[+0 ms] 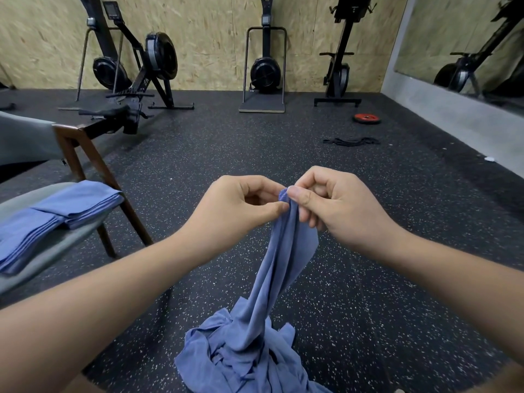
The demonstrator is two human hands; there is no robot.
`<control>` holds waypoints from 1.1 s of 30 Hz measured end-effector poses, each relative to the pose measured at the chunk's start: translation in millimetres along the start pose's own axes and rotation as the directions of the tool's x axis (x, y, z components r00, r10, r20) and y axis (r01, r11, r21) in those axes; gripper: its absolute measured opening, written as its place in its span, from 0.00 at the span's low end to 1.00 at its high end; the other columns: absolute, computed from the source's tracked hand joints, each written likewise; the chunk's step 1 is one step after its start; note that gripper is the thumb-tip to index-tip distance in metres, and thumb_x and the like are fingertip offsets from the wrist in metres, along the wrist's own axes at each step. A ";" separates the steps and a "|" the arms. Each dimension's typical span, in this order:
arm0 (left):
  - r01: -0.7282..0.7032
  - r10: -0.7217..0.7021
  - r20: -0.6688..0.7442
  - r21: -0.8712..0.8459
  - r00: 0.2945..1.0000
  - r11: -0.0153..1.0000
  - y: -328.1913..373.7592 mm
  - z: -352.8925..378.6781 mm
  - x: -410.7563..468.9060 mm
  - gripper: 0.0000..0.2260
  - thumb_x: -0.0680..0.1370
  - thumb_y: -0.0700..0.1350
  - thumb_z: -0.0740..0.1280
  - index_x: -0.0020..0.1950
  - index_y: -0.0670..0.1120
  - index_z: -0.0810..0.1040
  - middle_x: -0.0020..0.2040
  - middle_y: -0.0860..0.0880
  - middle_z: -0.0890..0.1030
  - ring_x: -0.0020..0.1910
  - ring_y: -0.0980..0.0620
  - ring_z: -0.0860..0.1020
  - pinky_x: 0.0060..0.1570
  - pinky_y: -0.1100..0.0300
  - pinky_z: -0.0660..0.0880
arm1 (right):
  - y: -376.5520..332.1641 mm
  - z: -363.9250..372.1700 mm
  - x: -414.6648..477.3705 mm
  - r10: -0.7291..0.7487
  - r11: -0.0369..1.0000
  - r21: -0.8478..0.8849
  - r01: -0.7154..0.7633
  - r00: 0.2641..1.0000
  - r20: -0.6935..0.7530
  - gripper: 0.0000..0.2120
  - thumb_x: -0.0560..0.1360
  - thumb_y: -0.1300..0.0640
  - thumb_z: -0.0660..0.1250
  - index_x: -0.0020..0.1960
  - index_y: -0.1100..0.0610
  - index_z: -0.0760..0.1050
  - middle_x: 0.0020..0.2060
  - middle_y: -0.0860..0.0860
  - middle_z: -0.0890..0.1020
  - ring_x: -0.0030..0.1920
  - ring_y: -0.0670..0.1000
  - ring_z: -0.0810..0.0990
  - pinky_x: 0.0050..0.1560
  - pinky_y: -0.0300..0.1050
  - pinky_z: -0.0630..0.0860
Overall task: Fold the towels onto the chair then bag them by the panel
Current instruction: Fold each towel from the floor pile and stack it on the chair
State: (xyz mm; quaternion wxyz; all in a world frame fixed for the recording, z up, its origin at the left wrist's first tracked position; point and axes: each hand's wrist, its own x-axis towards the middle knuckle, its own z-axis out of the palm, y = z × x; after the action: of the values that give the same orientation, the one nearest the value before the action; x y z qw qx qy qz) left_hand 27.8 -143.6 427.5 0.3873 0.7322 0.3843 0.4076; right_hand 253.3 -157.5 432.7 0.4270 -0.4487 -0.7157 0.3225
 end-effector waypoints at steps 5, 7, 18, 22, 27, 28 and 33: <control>-0.027 0.031 -0.049 0.069 0.998 0.997 -5.2 2.5 2.7 0.03 0.78 0.44 0.79 0.50 0.51 0.89 0.42 0.51 0.88 0.36 0.60 0.78 0.40 0.63 0.73 | 0.9 3.3 0.1 0.003 1.000 -0.009 -0.003 1.000 0.012 0.09 0.83 0.54 0.72 0.48 0.59 0.81 0.31 0.54 0.84 0.31 0.49 0.78 0.34 0.42 0.75; -0.040 0.046 -0.059 0.105 0.997 0.994 -6.9 0.4 4.3 0.02 0.79 0.45 0.78 0.48 0.52 0.88 0.40 0.52 0.87 0.35 0.59 0.76 0.38 0.62 0.71 | 0.7 2.5 0.8 -0.001 1.000 -0.017 0.001 1.000 0.027 0.10 0.83 0.53 0.72 0.47 0.59 0.81 0.30 0.53 0.82 0.29 0.48 0.77 0.34 0.40 0.75; -0.016 0.039 -0.142 0.159 0.989 0.987 -14.2 -43.5 15.6 0.03 0.82 0.42 0.74 0.50 0.49 0.86 0.39 0.55 0.81 0.37 0.58 0.73 0.39 0.60 0.69 | 21.4 -30.3 8.0 0.159 0.909 -0.407 -0.089 0.977 0.141 0.14 0.81 0.46 0.73 0.42 0.53 0.78 0.31 0.51 0.84 0.30 0.48 0.80 0.37 0.49 0.78; -0.009 0.050 -0.141 0.276 0.989 0.961 -20.7 -49.6 16.8 0.03 0.82 0.45 0.74 0.49 0.52 0.86 0.39 0.53 0.83 0.36 0.59 0.73 0.40 0.59 0.68 | 25.9 -33.5 11.6 0.045 0.909 -0.415 -0.038 0.999 0.009 0.11 0.79 0.46 0.74 0.42 0.49 0.79 0.40 0.48 0.83 0.36 0.44 0.77 0.43 0.45 0.74; -0.016 0.079 -0.178 0.331 0.981 0.943 -27.1 -50.4 20.5 0.04 0.81 0.46 0.75 0.48 0.55 0.86 0.42 0.52 0.86 0.39 0.57 0.77 0.46 0.53 0.76 | 18.9 -33.2 14.3 -0.010 0.981 -0.192 0.000 0.999 -0.050 0.08 0.78 0.56 0.77 0.46 0.54 0.78 0.37 0.53 0.84 0.35 0.46 0.75 0.40 0.43 0.72; -0.021 0.082 -0.178 0.322 0.981 0.946 -27.1 -50.0 20.9 0.04 0.81 0.46 0.75 0.48 0.55 0.86 0.42 0.52 0.86 0.40 0.56 0.78 0.48 0.51 0.78 | 17.3 -33.7 14.9 -0.016 0.986 -0.166 0.007 0.998 -0.059 0.09 0.78 0.58 0.77 0.48 0.54 0.77 0.38 0.54 0.84 0.35 0.46 0.75 0.40 0.43 0.72; -0.066 0.098 -0.100 0.280 0.990 0.958 -19.9 -38.2 17.9 0.02 0.81 0.45 0.75 0.51 0.53 0.87 0.44 0.52 0.88 0.43 0.54 0.82 0.54 0.46 0.81 | 10.9 -32.7 12.7 0.040 0.969 -0.245 -0.029 0.998 0.039 0.17 0.77 0.56 0.76 0.61 0.44 0.74 0.47 0.46 0.86 0.45 0.47 0.83 0.51 0.49 0.78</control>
State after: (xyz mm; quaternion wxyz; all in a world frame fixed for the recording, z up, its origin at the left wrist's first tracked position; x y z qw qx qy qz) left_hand -4.7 -110.1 429.4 0.2418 0.7701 0.4279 0.4065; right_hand 283.8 -139.1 441.5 0.3471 -0.5031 -0.7512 0.2492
